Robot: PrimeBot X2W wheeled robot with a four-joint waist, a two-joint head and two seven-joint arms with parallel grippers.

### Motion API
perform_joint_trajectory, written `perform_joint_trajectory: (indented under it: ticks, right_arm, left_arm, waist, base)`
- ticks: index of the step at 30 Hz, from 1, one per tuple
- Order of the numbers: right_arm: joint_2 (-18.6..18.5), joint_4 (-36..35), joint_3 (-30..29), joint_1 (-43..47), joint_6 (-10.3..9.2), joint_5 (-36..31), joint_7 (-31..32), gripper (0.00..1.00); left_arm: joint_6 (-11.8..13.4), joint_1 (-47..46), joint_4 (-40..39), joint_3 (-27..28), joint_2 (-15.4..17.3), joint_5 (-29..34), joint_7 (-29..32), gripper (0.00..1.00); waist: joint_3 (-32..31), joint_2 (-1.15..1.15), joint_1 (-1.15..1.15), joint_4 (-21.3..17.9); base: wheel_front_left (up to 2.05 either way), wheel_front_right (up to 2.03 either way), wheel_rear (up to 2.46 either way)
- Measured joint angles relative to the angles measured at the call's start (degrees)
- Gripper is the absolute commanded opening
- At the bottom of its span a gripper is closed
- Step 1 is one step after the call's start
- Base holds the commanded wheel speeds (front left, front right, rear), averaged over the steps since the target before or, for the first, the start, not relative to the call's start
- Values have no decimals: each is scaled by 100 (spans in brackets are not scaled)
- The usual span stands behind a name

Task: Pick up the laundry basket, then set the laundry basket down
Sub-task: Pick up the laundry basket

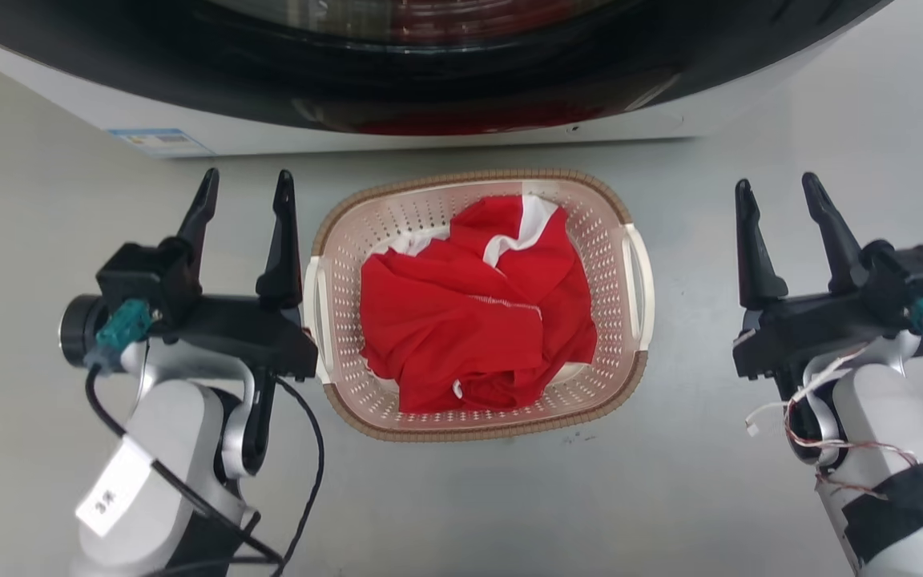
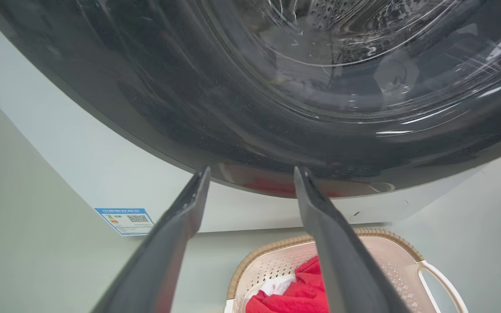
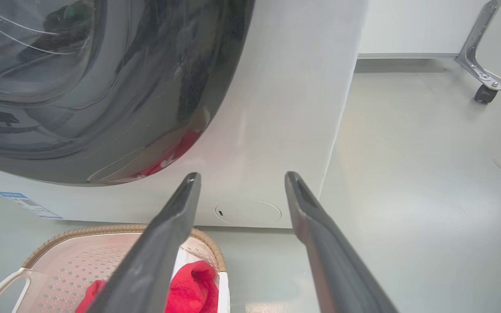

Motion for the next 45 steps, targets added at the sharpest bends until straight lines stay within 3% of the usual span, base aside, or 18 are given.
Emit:
perform_joint_trajectory:
  ticks: [15,31,45]
  right_arm:
    - [199,1120,385,-1191,252,-194,265,100]
    - [536,2370,595,-1547,454,-201,343,100]
    - [706,3077,749,-1774,554,-174,290,100]
  left_arm:
    - [-409,-1137,1474,-34,-129,-322,420,100]
    - [-714,-1415,3109,-74,-191,-592,768,100]
    - [-857,-1739,3912,-83,-319,-701,866,100]
  waist:
    - [723,0,-1,8]
    - [1184,-1,-1,-92]
    - [1490,0,-1,-126]
  base:
    - [0,0,0]
    - [0,0,0]
    - [0,0,0]
